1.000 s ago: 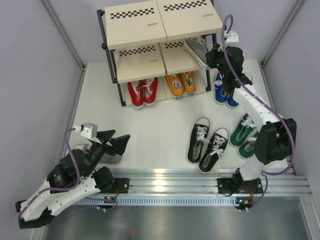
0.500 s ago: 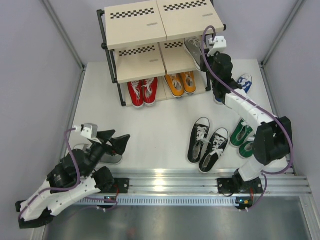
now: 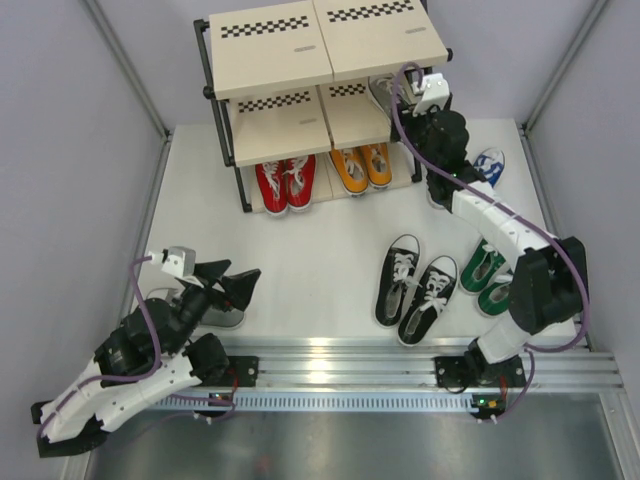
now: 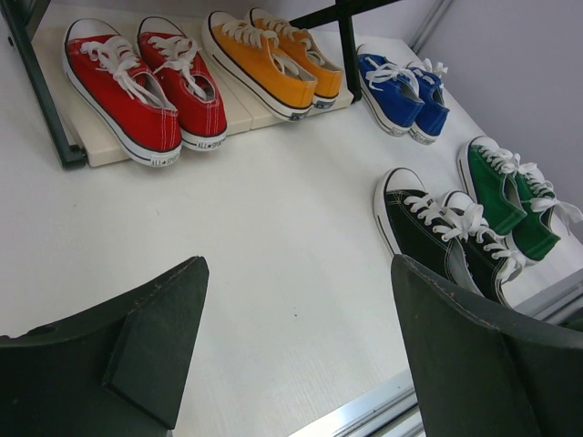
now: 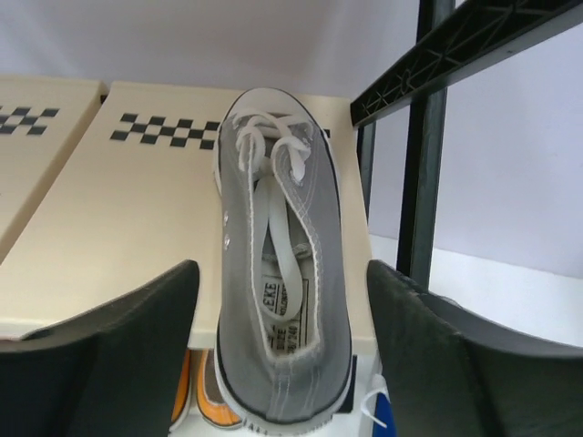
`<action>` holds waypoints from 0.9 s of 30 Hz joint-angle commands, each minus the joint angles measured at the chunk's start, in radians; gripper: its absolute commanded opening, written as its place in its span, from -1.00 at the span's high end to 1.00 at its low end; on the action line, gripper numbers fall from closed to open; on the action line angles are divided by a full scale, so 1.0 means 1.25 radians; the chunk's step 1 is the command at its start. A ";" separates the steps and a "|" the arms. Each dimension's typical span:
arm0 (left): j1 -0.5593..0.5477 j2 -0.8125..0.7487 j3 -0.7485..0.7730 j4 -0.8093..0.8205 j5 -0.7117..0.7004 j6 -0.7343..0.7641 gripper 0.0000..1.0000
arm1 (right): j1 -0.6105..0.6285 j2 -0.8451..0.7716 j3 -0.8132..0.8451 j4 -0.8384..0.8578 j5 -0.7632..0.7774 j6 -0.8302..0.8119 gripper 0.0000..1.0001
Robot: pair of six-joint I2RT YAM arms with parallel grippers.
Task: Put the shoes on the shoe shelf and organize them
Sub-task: Place the shoe at the shoe shelf.
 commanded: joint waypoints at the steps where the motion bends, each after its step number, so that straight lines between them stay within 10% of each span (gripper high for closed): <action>1: 0.002 0.013 -0.003 0.018 0.000 0.006 -0.74 | 0.005 -0.098 -0.010 0.046 -0.053 -0.055 -0.52; 11: 0.000 0.015 -0.002 0.018 0.010 0.009 -0.74 | -0.049 -0.258 -0.015 -0.262 -0.372 -0.341 -0.85; 14: 0.000 0.011 -0.002 0.016 0.011 0.010 -0.74 | -0.101 -0.262 -0.005 -0.401 -0.484 -0.457 -0.56; 18: 0.000 0.012 -0.002 0.018 0.016 0.011 -0.74 | -0.139 -0.233 0.022 -0.555 -0.600 -0.591 0.48; 21: 0.002 0.011 0.000 0.018 0.019 0.012 -0.73 | -0.143 -0.193 0.045 -0.630 -0.592 -0.680 0.84; 27: 0.002 0.008 0.000 0.019 0.023 0.012 -0.74 | -0.141 -0.087 0.122 -0.664 -0.536 -0.737 0.99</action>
